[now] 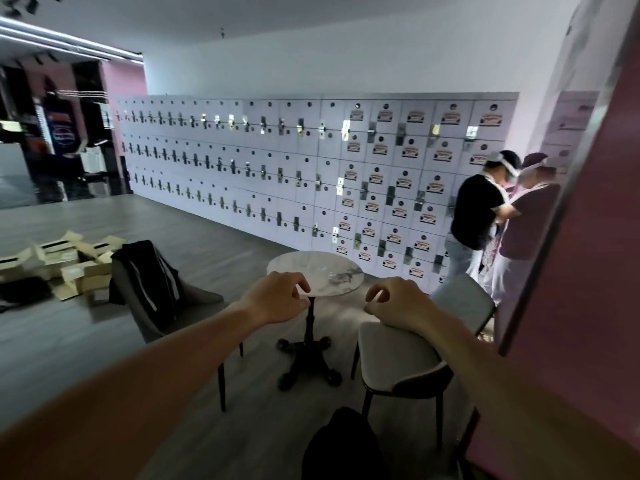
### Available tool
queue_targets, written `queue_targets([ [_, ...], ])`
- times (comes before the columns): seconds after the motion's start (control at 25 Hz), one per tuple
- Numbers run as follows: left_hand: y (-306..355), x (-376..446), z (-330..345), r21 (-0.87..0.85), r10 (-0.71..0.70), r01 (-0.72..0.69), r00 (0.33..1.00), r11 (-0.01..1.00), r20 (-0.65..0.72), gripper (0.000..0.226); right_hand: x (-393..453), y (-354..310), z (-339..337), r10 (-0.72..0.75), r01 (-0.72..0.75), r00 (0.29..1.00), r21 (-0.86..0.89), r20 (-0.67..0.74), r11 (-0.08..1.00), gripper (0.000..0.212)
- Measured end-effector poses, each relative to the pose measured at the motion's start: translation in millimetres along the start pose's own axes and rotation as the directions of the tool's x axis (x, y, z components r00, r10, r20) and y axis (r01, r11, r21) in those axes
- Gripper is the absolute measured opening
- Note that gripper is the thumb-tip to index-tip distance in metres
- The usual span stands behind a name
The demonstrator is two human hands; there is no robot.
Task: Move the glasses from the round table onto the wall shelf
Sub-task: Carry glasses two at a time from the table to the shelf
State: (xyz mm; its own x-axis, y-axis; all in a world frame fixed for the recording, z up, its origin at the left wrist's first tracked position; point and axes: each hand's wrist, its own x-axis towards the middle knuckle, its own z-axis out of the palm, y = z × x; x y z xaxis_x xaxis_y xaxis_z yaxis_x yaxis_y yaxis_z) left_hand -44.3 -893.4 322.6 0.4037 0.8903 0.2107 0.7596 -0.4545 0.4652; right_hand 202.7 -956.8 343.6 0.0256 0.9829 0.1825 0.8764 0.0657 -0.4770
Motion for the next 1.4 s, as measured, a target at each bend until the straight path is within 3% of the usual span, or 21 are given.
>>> queue_targets([
  [0.28,-103.9,85.5,-14.8,-0.004,-0.061,0.061,0.998,0.998,-0.032,0.024,126.9,-22.7,60.9,-0.023,0.022,0.997,0.023,0.071,0.999,0.017],
  [0.64,-232.4,243.0,-63.1,-0.002,0.001,-0.001,0.999,1.000,-0.039,0.025,303.1,-61.0,108.9,0.059,-0.059,0.998,-0.010,0.003,0.998,0.017],
  [0.96,-296.9,366.8,-60.1,-0.006,0.063,-0.063,0.998,0.998,0.001,0.024,422.4,-55.2,138.1,0.133,-0.133,0.991,-0.019,0.001,0.991,0.015],
  [1.4,-343.2,594.4,-36.5,0.017,0.128,-0.129,0.990,0.992,0.052,0.022,630.3,19.3,143.4,0.182,-0.182,0.982,-0.002,-0.056,0.983,0.008],
])
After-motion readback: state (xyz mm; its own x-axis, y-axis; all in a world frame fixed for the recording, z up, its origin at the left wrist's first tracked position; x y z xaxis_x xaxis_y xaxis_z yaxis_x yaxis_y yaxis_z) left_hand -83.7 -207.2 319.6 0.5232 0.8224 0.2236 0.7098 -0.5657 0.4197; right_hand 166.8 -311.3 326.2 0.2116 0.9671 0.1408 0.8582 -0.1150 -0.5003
